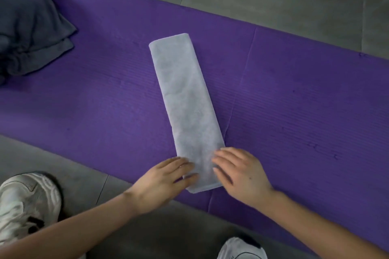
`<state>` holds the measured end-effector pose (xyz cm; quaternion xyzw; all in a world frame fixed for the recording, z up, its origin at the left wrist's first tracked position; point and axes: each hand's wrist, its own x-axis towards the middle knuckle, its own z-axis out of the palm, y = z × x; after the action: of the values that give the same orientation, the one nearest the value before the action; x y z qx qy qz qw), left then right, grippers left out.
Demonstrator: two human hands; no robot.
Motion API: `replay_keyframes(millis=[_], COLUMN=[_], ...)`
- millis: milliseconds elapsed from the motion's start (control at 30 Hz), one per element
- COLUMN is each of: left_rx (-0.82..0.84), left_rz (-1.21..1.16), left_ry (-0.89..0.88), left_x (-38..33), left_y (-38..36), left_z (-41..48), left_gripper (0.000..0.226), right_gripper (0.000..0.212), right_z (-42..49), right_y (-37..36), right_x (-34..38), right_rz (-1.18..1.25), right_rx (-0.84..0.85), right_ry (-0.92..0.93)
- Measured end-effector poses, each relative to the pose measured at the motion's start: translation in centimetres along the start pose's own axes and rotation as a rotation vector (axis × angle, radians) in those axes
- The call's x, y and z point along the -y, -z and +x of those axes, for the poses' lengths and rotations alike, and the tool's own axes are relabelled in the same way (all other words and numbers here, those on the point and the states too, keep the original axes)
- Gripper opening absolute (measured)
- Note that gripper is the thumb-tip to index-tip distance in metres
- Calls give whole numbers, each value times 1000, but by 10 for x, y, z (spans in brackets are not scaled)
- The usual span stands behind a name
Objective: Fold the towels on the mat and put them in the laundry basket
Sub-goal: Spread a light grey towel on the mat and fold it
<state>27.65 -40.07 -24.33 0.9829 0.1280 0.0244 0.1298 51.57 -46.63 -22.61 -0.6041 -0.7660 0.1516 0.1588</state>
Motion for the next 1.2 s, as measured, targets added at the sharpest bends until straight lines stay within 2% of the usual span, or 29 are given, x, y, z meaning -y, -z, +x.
replay_keyframes(millis=[67, 167, 300, 400, 467, 533, 633, 700, 767, 867, 967, 1033, 1067, 1100, 1167, 1200], left_rx=[-35, 5, -22, -113, -169, -257, -344, -432, -545, -622, -518, -504, -555, -604, -623, -544], left_rz=[19, 106, 105, -96, -251, -376, -618, -804, -879, -865, -789, -636, -467, -279, -15, 48], left_ry=[15, 14, 27, 136, 250, 349, 568, 752, 909, 1094, 1272, 1361, 1343, 1249, 876, 664], left_x=[-5, -6, -2, -4, -7, -8, 0, 12, 30, 61, 88, 96, 96, 93, 82, 77], left_y=[-2, -1, 0, 7, 16, 28, 57, 69, 71, 65, 44, 35, 35, 35, 36, 32], left_z=[10, 23, 26, 21, 19, 18, 25, 35, 47, 70, 86, 87, 85, 82, 74, 69], left_gripper=[35, 47, 47, 50, 40, 32, 24, 14, 11, 16, 27, 35, 38, 39, 38, 41], right_gripper=[32, 47, 79, 85, 75, 55, 33, 25, 22, 17, 29, 37, 39, 38, 37, 37], right_z=[-11, -19, -8, -3, -2, 4, 23, 45, 73, 116, 143, 153, 156, 158, 161, 162], right_y=[0, 1, 2, -4, -8, -9, 2, 13, 20, 14, 1, -5, -6, -5, -5, -7], right_x=[-23, -44, -51, -46, -39, -29, -13, -6, -5, -14, -25, -28, -28, -28, -26, -26], right_rz=[-118, -215, -360, -356, -203, 60, 464, 655, 799, 790, 635, 499, 437, 393, 342, 316], right_rx=[59, 266, 412, 392, 282, 127, -54, -124, -131, -101, -27, 20, 28, 28, 35, 47], right_ry=[175, 354, 441, 447, 370, 246, -82, -286, -387, -549, -647, -678, -689, -701, -724, -739])
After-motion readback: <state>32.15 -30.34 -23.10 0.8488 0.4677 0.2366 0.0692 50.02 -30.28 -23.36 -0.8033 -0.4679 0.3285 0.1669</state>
